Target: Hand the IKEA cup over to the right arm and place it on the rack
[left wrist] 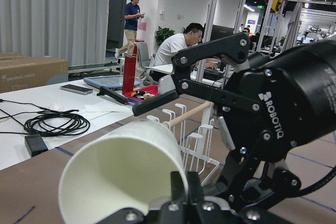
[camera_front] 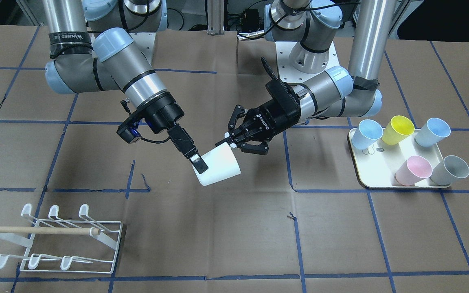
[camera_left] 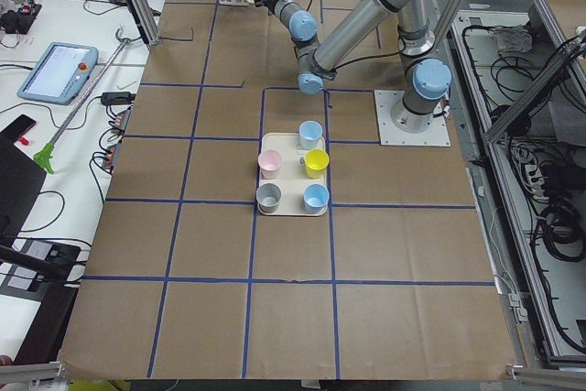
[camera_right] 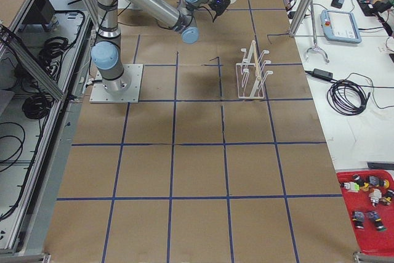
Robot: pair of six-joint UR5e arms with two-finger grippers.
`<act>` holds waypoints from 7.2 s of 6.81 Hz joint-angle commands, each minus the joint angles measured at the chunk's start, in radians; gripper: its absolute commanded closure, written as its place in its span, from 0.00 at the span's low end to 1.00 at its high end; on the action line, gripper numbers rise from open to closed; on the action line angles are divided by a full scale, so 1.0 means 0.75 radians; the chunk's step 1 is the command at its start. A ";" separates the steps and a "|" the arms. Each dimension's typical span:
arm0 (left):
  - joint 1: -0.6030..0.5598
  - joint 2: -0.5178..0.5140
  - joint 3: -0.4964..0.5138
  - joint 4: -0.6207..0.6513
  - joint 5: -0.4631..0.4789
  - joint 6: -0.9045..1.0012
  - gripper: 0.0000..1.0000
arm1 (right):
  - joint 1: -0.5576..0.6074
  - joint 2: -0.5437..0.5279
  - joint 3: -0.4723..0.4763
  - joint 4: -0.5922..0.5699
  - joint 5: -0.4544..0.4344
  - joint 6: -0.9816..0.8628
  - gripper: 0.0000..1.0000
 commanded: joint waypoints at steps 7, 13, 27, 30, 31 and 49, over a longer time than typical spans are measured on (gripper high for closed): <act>0.000 0.001 0.004 0.000 0.002 -0.006 0.92 | 0.017 0.030 -0.044 0.009 0.034 0.000 0.37; 0.000 -0.013 0.023 0.002 0.041 -0.010 0.16 | 0.017 0.030 -0.050 0.000 0.037 0.000 0.50; 0.017 0.107 0.661 -1.506 1.166 -0.023 0.01 | -0.333 -0.023 -0.084 0.011 -0.182 -1.475 0.66; -0.072 0.232 0.839 -2.362 1.450 -0.027 0.01 | -0.423 0.036 -0.199 0.015 -0.194 -2.071 0.66; -0.059 0.323 0.839 -2.585 1.444 -0.025 0.01 | -0.425 0.089 -0.248 0.003 -0.194 -2.165 0.66; 0.732 0.979 -0.053 -2.542 1.440 0.585 0.01 | -0.448 0.193 -0.310 -0.010 -0.176 -2.170 0.00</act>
